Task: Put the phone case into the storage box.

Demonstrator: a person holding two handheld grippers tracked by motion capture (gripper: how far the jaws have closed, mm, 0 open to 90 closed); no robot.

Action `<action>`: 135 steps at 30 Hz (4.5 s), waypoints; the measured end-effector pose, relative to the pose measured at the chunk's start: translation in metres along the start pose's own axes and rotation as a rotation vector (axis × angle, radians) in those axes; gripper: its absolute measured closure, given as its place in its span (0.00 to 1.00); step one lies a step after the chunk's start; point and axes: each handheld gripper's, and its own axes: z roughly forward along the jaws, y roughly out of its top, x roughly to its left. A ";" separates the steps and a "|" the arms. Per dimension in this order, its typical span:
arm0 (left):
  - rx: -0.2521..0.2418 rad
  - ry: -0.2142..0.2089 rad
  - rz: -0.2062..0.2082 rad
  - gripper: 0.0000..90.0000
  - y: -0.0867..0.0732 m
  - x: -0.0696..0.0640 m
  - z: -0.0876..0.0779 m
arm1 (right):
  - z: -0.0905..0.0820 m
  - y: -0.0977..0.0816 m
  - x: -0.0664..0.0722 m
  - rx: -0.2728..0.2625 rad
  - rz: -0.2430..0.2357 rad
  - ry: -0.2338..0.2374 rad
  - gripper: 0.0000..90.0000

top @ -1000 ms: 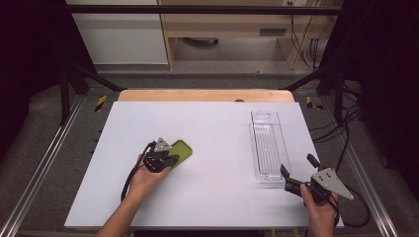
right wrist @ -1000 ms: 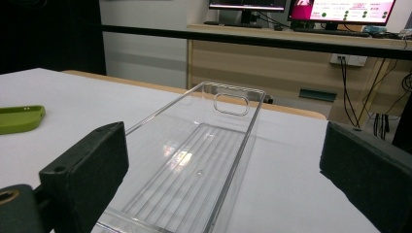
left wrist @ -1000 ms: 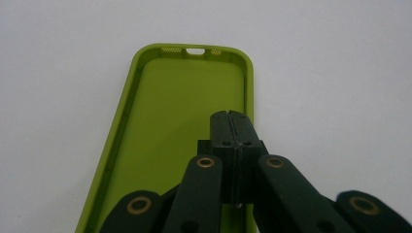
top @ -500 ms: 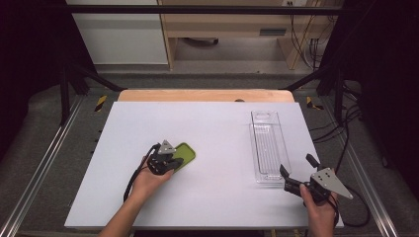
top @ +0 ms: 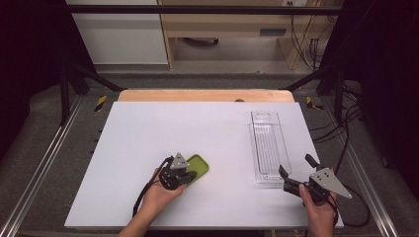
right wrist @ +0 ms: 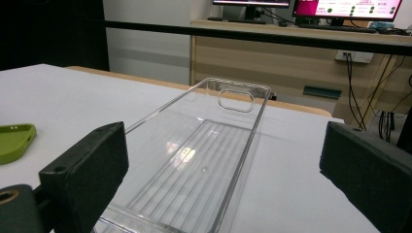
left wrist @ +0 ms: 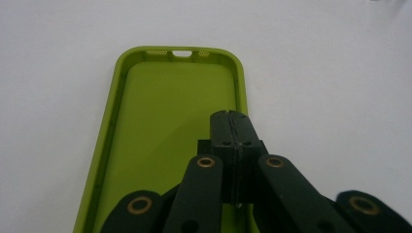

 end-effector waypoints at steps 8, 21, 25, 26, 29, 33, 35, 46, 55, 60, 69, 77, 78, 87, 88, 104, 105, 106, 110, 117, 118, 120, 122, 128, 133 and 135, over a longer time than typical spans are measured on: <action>0.000 -0.032 0.021 1.00 0.000 -0.017 0.002 | 0.000 0.000 0.000 0.001 0.000 0.001 0.05; -0.002 -0.064 0.037 1.00 -0.002 -0.031 0.003 | 0.001 0.000 0.001 0.007 -0.002 0.004 0.05; -0.009 -0.066 0.031 1.00 -0.002 -0.031 0.003 | 0.001 0.000 0.001 0.011 -0.006 0.007 0.05; -0.007 -0.067 0.033 1.00 -0.002 -0.030 0.003 | 0.001 0.000 0.001 0.011 -0.006 0.007 0.05; -0.007 -0.065 0.034 1.00 -0.002 -0.031 0.003 | 0.001 0.000 0.002 0.013 -0.005 0.008 0.05; -0.010 -0.066 0.030 1.00 -0.002 -0.031 0.003 | 0.001 0.000 0.002 0.014 -0.006 0.008 0.05; -0.010 -0.065 0.029 1.00 -0.002 -0.031 0.003 | 0.001 0.000 0.002 0.014 -0.006 0.009 0.05; -0.024 -0.065 0.031 1.00 -0.001 -0.030 0.000 | 0.000 0.000 0.001 0.010 -0.002 0.006 0.05; -0.095 0.007 0.085 0.81 0.001 -0.030 -0.028 | 0.001 -0.001 0.002 0.014 -0.005 0.006 0.05; -0.168 0.024 0.053 0.51 -0.004 -0.024 -0.044 | 0.001 -0.001 0.003 0.018 -0.003 0.004 0.05; -0.154 0.065 -0.016 0.10 -0.017 -0.012 -0.061 | 0.003 -0.001 0.005 0.019 -0.016 0.013 0.04; -0.089 0.032 -0.028 0.06 -0.024 -0.011 -0.052 | 0.002 -0.001 0.003 0.018 -0.011 0.008 0.04; -0.079 0.030 -0.027 0.06 -0.026 -0.011 -0.050 | 0.001 -0.001 0.003 0.017 -0.011 0.009 0.04; -0.030 0.008 -0.023 0.06 -0.034 -0.012 -0.042 | 0.002 0.000 0.005 0.018 -0.016 0.018 0.04; -0.025 0.004 -0.020 0.06 -0.035 -0.012 -0.042 | 0.002 0.000 0.005 0.017 -0.015 0.018 0.04; 0.003 0.003 -0.009 0.05 -0.040 -0.014 -0.037 | 0.002 0.000 0.005 0.018 -0.013 0.018 0.04; 0.005 0.004 -0.009 0.05 -0.041 -0.014 -0.036 | 0.002 0.000 0.005 0.018 -0.012 0.018 0.04; 0.007 0.005 -0.009 0.05 -0.041 -0.014 -0.036 | 0.002 0.000 0.005 0.019 -0.012 0.018 0.04; 0.008 0.001 -0.012 0.05 -0.042 -0.014 -0.036 | 0.002 0.000 0.004 0.019 -0.015 0.018 0.04; 0.019 -0.008 -0.011 0.05 -0.041 -0.014 -0.035 | 0.002 -0.001 0.005 0.019 -0.015 0.020 0.04; 0.021 -0.009 -0.010 0.05 -0.041 -0.015 -0.034 | 0.003 -0.001 0.005 0.019 -0.017 0.019 0.04; 0.023 -0.011 -0.009 0.05 -0.041 -0.015 -0.034 | 0.002 -0.001 0.005 0.020 -0.016 0.020 0.04; 0.025 -0.012 -0.005 0.05 -0.041 -0.015 -0.033 | 0.002 0.000 0.005 0.020 -0.016 0.020 0.04; 0.032 -0.014 -0.002 0.05 -0.040 -0.015 -0.032 | 0.002 0.000 0.004 0.019 -0.016 0.020 0.04; 0.036 -0.014 0.000 0.05 -0.040 -0.015 -0.031 | 0.002 0.000 0.004 0.021 -0.016 0.020 0.04; 0.037 -0.012 -0.002 0.05 -0.041 -0.015 -0.031 | 0.003 -0.001 0.005 0.019 -0.018 0.021 0.04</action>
